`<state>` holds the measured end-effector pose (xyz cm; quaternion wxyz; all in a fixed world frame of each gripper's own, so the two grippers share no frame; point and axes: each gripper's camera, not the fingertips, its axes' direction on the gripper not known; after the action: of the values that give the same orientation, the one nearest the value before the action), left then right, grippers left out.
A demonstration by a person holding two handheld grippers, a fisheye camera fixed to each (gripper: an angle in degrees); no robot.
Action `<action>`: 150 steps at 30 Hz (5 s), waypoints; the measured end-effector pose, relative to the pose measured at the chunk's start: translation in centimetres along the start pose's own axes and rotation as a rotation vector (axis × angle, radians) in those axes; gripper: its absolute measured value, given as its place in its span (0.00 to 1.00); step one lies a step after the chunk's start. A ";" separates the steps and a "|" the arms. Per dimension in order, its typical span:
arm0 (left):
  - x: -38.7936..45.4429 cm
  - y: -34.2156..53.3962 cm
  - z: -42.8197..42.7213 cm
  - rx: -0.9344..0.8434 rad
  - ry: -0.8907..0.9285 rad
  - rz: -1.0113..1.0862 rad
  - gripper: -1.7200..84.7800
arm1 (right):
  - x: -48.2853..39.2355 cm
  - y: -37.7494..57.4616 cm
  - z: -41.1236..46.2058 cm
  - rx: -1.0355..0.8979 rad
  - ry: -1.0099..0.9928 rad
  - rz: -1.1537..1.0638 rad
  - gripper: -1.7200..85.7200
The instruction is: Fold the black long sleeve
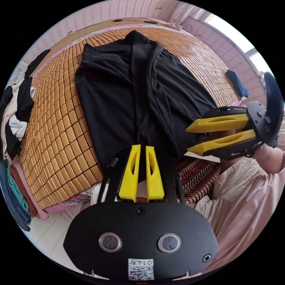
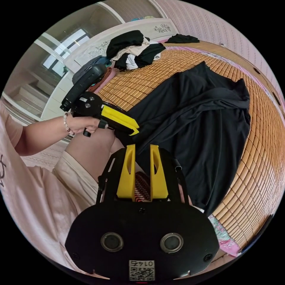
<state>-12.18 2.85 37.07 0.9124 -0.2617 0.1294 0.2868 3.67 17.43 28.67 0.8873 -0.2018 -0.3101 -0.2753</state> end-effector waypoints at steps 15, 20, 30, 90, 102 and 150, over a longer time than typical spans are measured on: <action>-3.8 2.0 -8.7 0.155 0.055 0.110 0.01 | -0.5 -0.3 -3.7 0.083 -0.016 0.068 0.02; -7.4 1.0 -1.9 -0.004 -0.021 0.059 0.02 | 1.5 -1.2 1.2 -0.048 -0.018 0.091 0.05; -14.6 -11.4 -6.1 0.174 -0.003 0.173 0.01 | 13.4 -3.4 -7.8 0.100 0.322 0.059 0.09; -40.2 -31.3 -1.5 0.496 0.182 -0.241 0.02 | 48.6 -25.8 -14.5 0.320 0.253 0.345 0.02; -32.5 -15.4 -9.2 0.508 0.193 0.029 0.01 | 33.5 -17.2 -20.5 0.414 0.097 0.062 0.02; 2.6 10.0 6.7 0.313 0.074 0.216 0.01 | 16.3 -39.9 8.1 -0.446 0.457 -0.213 0.01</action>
<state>-15.44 14.70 37.55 0.9005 -0.1115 0.2332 0.3498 -13.60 -14.82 52.81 0.8341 -0.2905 -0.0544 -0.4658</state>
